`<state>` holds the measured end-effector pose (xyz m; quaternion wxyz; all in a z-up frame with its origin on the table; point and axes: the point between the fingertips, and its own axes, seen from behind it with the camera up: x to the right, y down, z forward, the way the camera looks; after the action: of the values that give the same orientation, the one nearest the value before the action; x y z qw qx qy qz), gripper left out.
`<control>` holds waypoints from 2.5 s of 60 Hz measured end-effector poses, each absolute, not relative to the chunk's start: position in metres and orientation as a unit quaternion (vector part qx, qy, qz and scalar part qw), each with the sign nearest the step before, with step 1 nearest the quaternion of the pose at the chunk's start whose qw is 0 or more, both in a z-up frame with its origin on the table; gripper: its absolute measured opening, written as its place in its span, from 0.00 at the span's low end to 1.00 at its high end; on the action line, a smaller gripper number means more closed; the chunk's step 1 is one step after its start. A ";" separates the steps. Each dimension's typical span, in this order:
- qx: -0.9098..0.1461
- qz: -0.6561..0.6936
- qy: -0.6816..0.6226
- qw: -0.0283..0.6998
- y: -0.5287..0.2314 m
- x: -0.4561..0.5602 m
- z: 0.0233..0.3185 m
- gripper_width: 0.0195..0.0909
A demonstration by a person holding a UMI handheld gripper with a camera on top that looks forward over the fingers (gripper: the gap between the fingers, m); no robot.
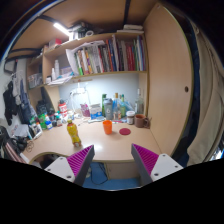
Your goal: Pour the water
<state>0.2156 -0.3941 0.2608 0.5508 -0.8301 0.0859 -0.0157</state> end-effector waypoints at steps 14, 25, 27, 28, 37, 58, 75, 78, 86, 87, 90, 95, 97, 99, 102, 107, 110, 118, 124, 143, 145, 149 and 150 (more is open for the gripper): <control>-0.830 -0.011 0.072 0.552 -0.398 0.220 0.256 0.88; -0.806 0.011 0.044 0.590 -0.375 0.209 0.244 0.88; -0.808 0.011 0.045 0.588 -0.370 0.208 0.236 0.88; -0.808 0.011 0.045 0.587 -0.366 0.207 0.232 0.88; -0.805 0.007 0.038 0.592 -0.327 0.178 0.198 0.89; -0.786 0.012 0.043 0.616 -0.166 0.047 0.114 0.88; -0.790 -0.014 0.033 0.613 -0.054 0.003 0.068 0.88; -0.790 -0.020 0.027 0.613 -0.040 0.000 0.067 0.87; -0.795 -0.057 0.020 0.603 -0.018 0.004 0.058 0.35; -0.798 -0.063 0.022 0.600 -0.018 0.006 0.057 0.33; -0.802 -0.071 0.027 0.593 -0.016 0.007 0.056 0.28; -0.812 -0.071 0.029 0.579 -0.013 0.005 0.054 0.20; -0.818 -0.065 0.030 0.570 -0.013 0.005 0.053 0.17; -0.825 -0.050 0.033 0.562 -0.010 0.002 0.053 0.14; -0.830 -0.022 0.045 0.556 -0.004 -0.006 0.058 0.14; -0.818 0.041 0.092 0.566 0.014 -0.010 0.087 0.14; -0.803 0.108 0.146 0.567 0.026 -0.008 0.107 0.14; -0.732 0.282 0.326 0.529 0.061 0.022 0.147 0.13; -0.646 0.429 0.447 0.446 0.081 0.049 0.155 0.13; -0.344 0.693 0.585 0.246 0.112 0.100 0.204 0.13; -0.327 0.700 0.588 0.239 0.111 0.099 0.211 0.13; -0.299 0.710 0.596 0.227 0.114 0.107 0.215 0.13; -0.293 0.711 0.598 0.224 0.114 0.108 0.216 0.13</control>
<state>0.1084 0.1144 0.2160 0.2244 -0.2931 0.5983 0.7112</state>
